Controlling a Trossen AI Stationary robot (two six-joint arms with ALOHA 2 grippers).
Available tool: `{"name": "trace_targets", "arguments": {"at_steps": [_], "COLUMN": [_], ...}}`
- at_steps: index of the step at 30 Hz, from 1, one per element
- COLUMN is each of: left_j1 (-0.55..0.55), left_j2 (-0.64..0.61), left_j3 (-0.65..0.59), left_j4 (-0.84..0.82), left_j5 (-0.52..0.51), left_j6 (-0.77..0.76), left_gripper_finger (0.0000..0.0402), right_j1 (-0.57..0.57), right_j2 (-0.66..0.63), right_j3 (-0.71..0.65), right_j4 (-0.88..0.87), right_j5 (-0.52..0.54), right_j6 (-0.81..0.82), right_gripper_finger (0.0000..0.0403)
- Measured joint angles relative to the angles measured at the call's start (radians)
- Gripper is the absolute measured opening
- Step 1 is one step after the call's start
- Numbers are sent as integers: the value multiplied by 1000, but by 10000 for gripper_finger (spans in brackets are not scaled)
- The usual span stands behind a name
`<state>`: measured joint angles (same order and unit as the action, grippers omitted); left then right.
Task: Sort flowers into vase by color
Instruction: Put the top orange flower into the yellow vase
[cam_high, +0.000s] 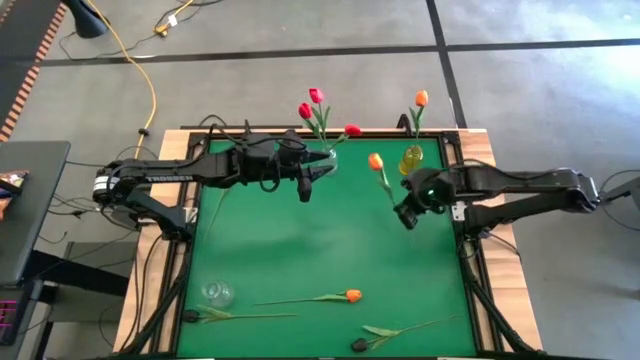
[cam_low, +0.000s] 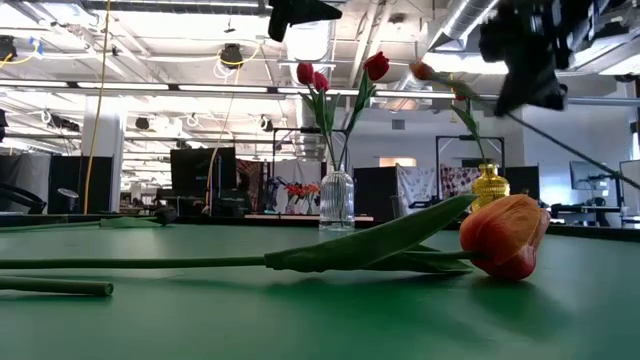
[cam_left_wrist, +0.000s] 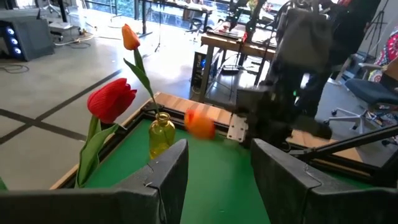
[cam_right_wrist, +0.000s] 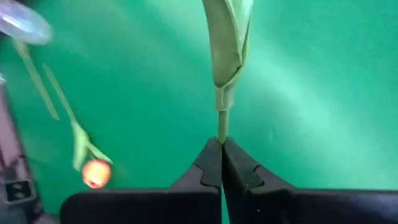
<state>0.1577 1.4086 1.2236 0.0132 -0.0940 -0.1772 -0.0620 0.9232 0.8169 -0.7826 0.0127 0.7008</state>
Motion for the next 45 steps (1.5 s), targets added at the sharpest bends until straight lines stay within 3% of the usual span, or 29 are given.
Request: {"name": "trace_targets", "arguments": {"at_steps": [13,35,40,45], "left_j1": [1,23,23,23], "left_j2": [0,0,0,0], "left_j3": [0,0,0,0], "left_j4": [8,40,39,39], "left_j5": [-13,-51,-53,-78], "left_j6": [1,-2,-12,-15], "left_gripper_finger": [162,162,162,162], "right_j1": [-118,-339,-399,-477], "right_j2": [-178,-268,-302,-314], "right_j3": [1,2,2,2], "right_j4": [274,542,533,506], "right_j5": [5,10,85,241], "right_j6": [-231,-533,-619,-754], "right_gripper_finger": [25,25,26,25]}}
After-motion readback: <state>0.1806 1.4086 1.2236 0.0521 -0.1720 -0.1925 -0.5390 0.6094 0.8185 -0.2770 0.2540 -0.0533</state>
